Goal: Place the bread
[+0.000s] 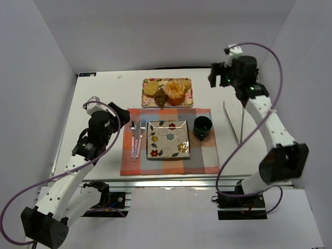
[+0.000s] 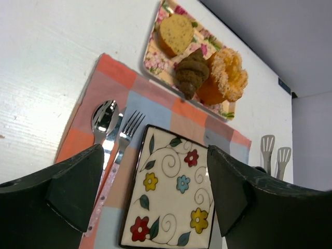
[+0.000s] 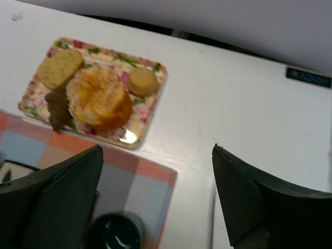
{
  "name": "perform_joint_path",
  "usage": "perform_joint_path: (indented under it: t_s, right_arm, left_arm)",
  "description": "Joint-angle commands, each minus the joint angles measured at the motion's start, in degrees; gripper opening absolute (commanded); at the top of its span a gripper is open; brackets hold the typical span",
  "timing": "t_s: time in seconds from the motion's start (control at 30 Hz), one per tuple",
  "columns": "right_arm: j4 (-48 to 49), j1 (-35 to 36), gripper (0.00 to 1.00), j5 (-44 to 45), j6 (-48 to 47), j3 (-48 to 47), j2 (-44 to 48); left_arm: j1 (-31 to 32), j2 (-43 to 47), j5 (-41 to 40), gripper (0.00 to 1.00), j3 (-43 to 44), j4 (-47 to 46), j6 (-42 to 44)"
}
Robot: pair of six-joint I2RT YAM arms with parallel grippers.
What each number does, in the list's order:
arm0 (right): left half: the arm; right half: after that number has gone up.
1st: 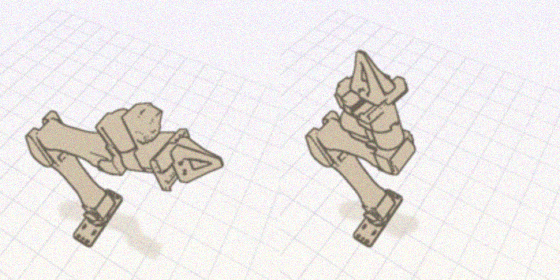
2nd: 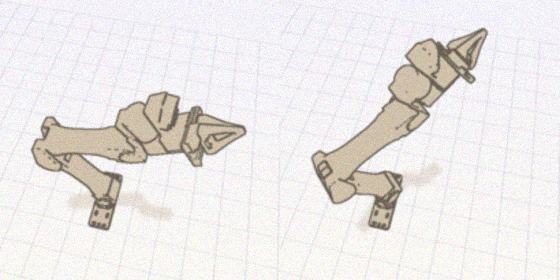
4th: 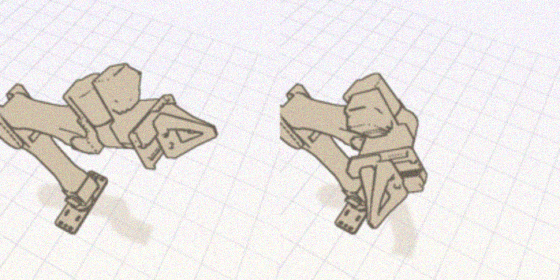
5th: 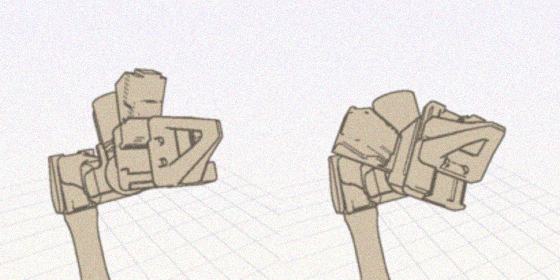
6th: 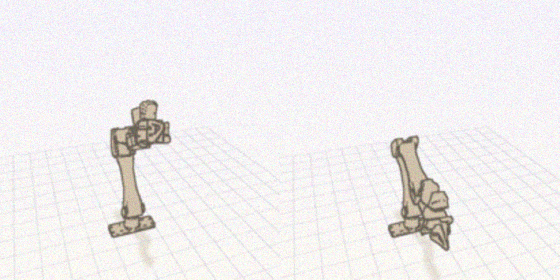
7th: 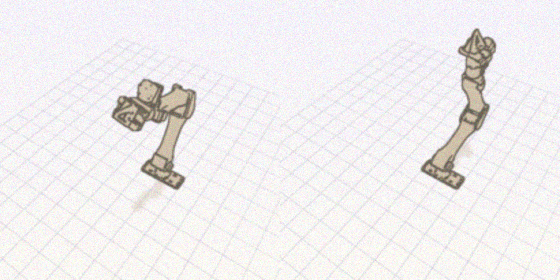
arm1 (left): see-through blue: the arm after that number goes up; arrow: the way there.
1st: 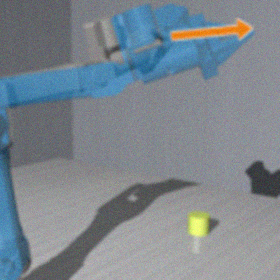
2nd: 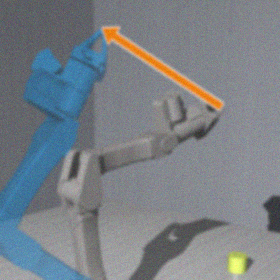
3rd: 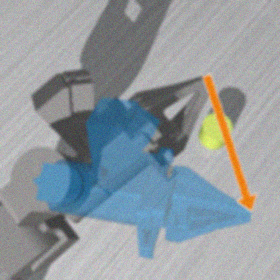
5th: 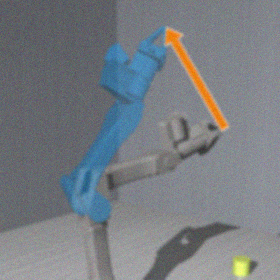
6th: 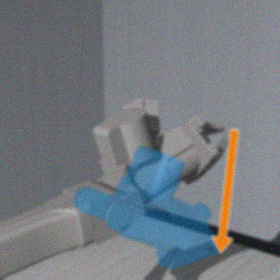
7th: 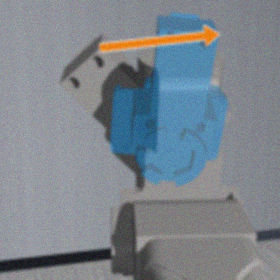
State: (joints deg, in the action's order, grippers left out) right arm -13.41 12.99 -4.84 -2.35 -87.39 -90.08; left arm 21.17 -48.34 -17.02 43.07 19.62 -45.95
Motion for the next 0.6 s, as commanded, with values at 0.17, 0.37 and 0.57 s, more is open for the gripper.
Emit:
perform_joint_path:
  t_s: [0.17, 0.37, 0.57]
  right_arm:
    - [-7.8, -15.5, 0.71, -19.0, -14.6, 20.0, 18.0]
    - [-15.8, -23.4, 0.09, -26.3, -17.6, 26.2, 18.9]
    - [-14.1, -25.9, 0.89, -18.6, -14.3, 32.3, 18.2]
  left_arm:
    - [-0.4, 0.0, 1.3, 0.89, 3.4, -2.9, 3.0]
    - [-0.5, 2.2, 2.5, 0.68, 1.1, -4.7, 2.1]
    - [-0.5, 4.1, 3.3, 0.0, 0.1, -3.5, 2.2]
